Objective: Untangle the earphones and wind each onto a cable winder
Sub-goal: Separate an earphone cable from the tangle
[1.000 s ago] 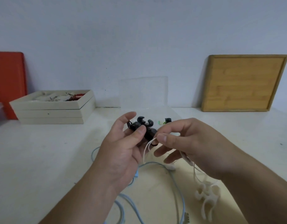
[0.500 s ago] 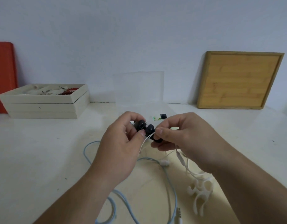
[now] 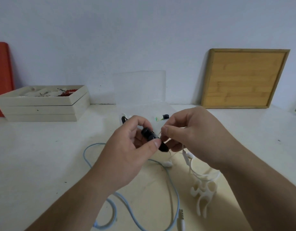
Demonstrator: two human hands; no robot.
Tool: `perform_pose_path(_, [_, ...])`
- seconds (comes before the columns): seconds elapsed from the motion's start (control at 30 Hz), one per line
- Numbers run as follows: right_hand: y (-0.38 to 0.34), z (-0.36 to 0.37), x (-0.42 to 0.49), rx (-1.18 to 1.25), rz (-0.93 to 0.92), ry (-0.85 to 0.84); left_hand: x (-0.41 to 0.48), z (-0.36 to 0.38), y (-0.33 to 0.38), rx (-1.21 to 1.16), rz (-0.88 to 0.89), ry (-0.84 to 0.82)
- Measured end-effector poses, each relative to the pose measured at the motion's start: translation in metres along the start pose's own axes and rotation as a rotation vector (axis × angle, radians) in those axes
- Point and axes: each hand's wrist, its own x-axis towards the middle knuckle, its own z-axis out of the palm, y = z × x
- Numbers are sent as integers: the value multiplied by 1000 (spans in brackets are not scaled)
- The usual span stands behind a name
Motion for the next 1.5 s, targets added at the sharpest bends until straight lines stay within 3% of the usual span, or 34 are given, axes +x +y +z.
perform_pose_path(0.2, [1, -2, 2, 142, -44, 104, 0, -1, 0, 0, 57, -76])
perform_pose_path(0.37, [7, -20, 10, 326, -107, 440, -1, -3, 9, -78, 36, -96])
perform_pose_path(0.53, [23, -48, 19, 491, -6, 710, -1, -11, 17, -314, -31, -150])
perform_pose_path(0.67, [34, -69, 23, 591, 94, 883, -4, -13, 19, -293, -113, -295])
perform_pose_path(0.93, [47, -79, 25, 654, 251, 953, -7, -14, 17, -171, -203, -352])
perform_pose_path(1.07, [50, -79, 26, 469, 383, 898, -4, -17, 18, -167, -192, -293])
perform_pose_path(1.2, [65, -77, 28, 37, 447, 730, -2, -20, 20, -165, -155, -247])
perform_pose_path(1.27, [68, -71, 29, -290, 460, 612, -3, -19, 21, -165, -148, -249])
perform_pose_path(1.33, [59, -62, 27, -511, 337, 574, -3, -17, 22, -163, -150, -258])
perform_pose_path(1.4, [42, -50, 22, -337, 37, 451, -4, -16, 23, -162, -151, -262])
perform_pose_path(1.43, [33, -41, 18, -131, -73, 291, -4, -16, 23, -161, -149, -262])
perform_pose_path(1.5, [20, -25, 10, 216, -113, -103, -4, -16, 23, -157, -144, -253])
